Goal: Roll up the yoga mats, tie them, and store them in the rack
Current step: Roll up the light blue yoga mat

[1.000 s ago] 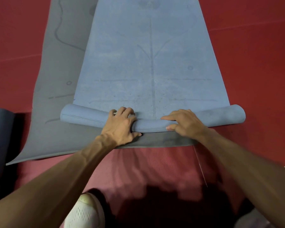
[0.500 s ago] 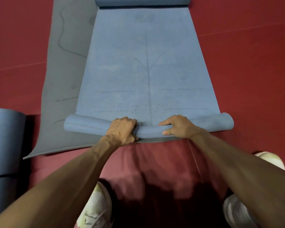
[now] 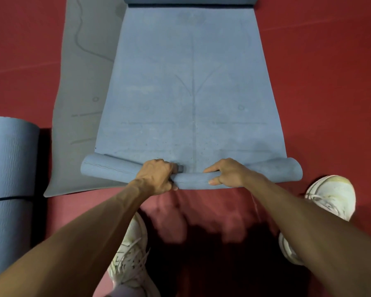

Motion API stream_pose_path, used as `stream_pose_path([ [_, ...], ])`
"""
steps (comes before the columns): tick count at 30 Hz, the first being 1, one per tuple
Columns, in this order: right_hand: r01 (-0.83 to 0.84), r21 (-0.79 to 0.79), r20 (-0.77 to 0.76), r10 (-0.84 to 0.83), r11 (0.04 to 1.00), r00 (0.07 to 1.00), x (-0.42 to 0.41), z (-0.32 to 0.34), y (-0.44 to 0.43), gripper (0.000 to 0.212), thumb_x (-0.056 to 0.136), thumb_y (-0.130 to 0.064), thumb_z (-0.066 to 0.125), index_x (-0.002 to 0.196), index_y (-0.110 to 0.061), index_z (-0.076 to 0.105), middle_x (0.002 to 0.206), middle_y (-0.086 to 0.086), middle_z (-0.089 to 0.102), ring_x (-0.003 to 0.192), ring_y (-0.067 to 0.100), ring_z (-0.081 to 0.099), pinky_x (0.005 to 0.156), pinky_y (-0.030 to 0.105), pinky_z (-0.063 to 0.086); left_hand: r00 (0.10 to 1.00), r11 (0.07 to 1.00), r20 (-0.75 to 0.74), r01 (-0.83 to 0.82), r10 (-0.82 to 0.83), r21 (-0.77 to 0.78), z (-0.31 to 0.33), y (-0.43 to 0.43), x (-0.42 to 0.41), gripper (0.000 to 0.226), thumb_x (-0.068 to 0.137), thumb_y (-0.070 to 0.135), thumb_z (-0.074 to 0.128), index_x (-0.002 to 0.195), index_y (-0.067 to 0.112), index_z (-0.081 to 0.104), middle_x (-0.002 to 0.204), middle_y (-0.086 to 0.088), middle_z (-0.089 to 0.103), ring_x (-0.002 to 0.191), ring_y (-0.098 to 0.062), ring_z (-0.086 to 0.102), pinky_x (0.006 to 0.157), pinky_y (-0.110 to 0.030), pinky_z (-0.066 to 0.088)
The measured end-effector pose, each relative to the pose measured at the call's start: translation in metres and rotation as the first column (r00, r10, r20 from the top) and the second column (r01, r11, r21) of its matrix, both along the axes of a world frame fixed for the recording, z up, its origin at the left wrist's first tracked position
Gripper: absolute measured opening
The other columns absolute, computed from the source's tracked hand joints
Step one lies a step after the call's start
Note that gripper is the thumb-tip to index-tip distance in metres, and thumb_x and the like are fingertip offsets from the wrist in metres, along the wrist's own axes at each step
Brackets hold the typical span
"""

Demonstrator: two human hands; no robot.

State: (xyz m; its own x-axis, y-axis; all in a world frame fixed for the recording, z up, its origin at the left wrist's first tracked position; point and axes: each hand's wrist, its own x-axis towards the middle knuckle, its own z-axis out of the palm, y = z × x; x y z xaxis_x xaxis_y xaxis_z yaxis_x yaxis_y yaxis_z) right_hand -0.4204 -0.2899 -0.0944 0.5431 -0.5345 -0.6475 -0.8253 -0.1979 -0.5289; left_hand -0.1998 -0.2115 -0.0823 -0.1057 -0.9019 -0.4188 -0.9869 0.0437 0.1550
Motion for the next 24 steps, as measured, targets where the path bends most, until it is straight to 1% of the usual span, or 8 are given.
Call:
stream_pose_path([
  [4, -0.009, -0.148, 0.041, 0.016, 0.989, 0.999, -0.003, -0.020, 0.005, 0.045, 0.082, -0.026, 0.075, 0.125, -0.029, 0.063, 0.122, -0.005, 0.051, 0.121, 0.014, 0.043, 0.108, 0.024, 0.028, 0.992, 0.999, -0.126, -0.023, 0.029, 0.049, -0.011, -0.001, 0.012, 0.040, 0.076, 0.050, 0.070, 0.111, 0.034, 0.063, 0.105, 0.011, 0.060, 0.105, -0.014, 0.051, 0.079, -0.025, 0.037],
  [7, 0.060, -0.175, 0.129, -0.038, 0.983, 0.991, -0.001, -0.021, -0.002, 0.042, 0.076, -0.024, 0.080, 0.114, -0.030, 0.063, 0.109, -0.006, 0.039, 0.111, 0.012, 0.032, 0.099, 0.021, 0.024, 0.945, 0.988, -0.299, -0.107, 0.135, 0.110, -0.018, -0.006, 0.021, 0.032, 0.077, 0.041, 0.074, 0.107, 0.033, 0.070, 0.102, 0.013, 0.051, 0.099, -0.008, 0.049, 0.080, -0.020, 0.035],
  [10, 0.040, -0.311, 0.130, 0.001, 0.949, 0.992, 0.002, -0.024, -0.005, 0.028, 0.075, -0.024, 0.079, 0.099, -0.032, 0.064, 0.101, -0.013, 0.043, 0.106, 0.010, 0.033, 0.091, 0.025, 0.018, 0.906, 0.980, -0.377, -0.149, 0.190, 0.135, -0.023, -0.013, 0.022, 0.025, 0.078, 0.030, 0.075, 0.103, 0.026, 0.073, 0.096, 0.010, 0.048, 0.090, -0.008, 0.052, 0.081, -0.020, 0.040],
  [13, 0.064, -0.558, 0.208, 0.064, 0.827, 0.976, 0.000, -0.032, 0.006, 0.021, 0.077, -0.023, 0.074, 0.097, -0.031, 0.072, 0.092, -0.016, 0.050, 0.094, 0.008, 0.039, 0.081, 0.025, 0.017, 0.897, 0.971, -0.373, -0.207, 0.238, 0.123, -0.027, -0.021, 0.022, 0.019, 0.077, 0.028, 0.075, 0.095, 0.022, 0.072, 0.090, 0.008, 0.055, 0.087, -0.012, 0.056, 0.080, -0.026, 0.045],
  [16, 0.108, -0.731, 0.252, 0.119, 0.673, 0.961, -0.005, -0.041, 0.029, 0.026, 0.074, -0.012, 0.068, 0.096, -0.024, 0.073, 0.089, -0.007, 0.060, 0.085, 0.014, 0.047, 0.077, 0.030, 0.027, 0.864, 0.946, -0.387, -0.279, 0.323, 0.168, -0.027, -0.030, 0.022, 0.018, 0.071, 0.024, 0.080, 0.082, 0.023, 0.065, 0.079, 0.007, 0.060, 0.076, -0.013, 0.057, 0.069, -0.025, 0.046],
  [18, 0.119, -0.788, 0.217, 0.093, 0.604, 0.972, -0.004, -0.044, 0.046, 0.031, 0.079, -0.010, 0.063, 0.107, -0.020, 0.070, 0.098, -0.003, 0.061, 0.091, 0.020, 0.053, 0.081, 0.036, 0.033, 0.851, 0.937, -0.396, -0.288, 0.346, 0.200, -0.029, -0.033, 0.022, 0.020, 0.071, 0.023, 0.081, 0.077, 0.025, 0.061, 0.075, 0.006, 0.060, 0.071, -0.011, 0.055, 0.063, -0.022, 0.044],
  [21, -0.059, -0.798, 0.011, 0.113, 0.599, 0.994, -0.003, -0.045, 0.065, 0.050, 0.087, -0.040, 0.054, 0.128, -0.011, 0.058, 0.117, 0.005, 0.056, 0.107, 0.028, 0.051, 0.096, 0.047, 0.035, 0.844, 0.939, -0.415, -0.279, 0.339, 0.200, -0.029, -0.033, 0.023, 0.018, 0.073, 0.021, 0.079, 0.076, 0.023, 0.062, 0.073, 0.007, 0.059, 0.068, -0.010, 0.053, 0.061, -0.019, 0.041],
  [24, -0.167, -0.788, -0.091, 0.156, 0.592, 0.984, -0.005, -0.053, 0.063, 0.067, 0.086, -0.048, 0.056, 0.137, -0.007, 0.047, 0.123, 0.009, 0.052, 0.113, 0.030, 0.049, 0.104, 0.051, 0.033, 0.879, 0.962, -0.392, -0.232, 0.269, 0.141, -0.027, -0.032, 0.021, 0.012, 0.077, 0.020, 0.075, 0.080, 0.017, 0.064, 0.077, 0.010, 0.056, 0.074, -0.011, 0.054, 0.063, -0.019, 0.039],
])
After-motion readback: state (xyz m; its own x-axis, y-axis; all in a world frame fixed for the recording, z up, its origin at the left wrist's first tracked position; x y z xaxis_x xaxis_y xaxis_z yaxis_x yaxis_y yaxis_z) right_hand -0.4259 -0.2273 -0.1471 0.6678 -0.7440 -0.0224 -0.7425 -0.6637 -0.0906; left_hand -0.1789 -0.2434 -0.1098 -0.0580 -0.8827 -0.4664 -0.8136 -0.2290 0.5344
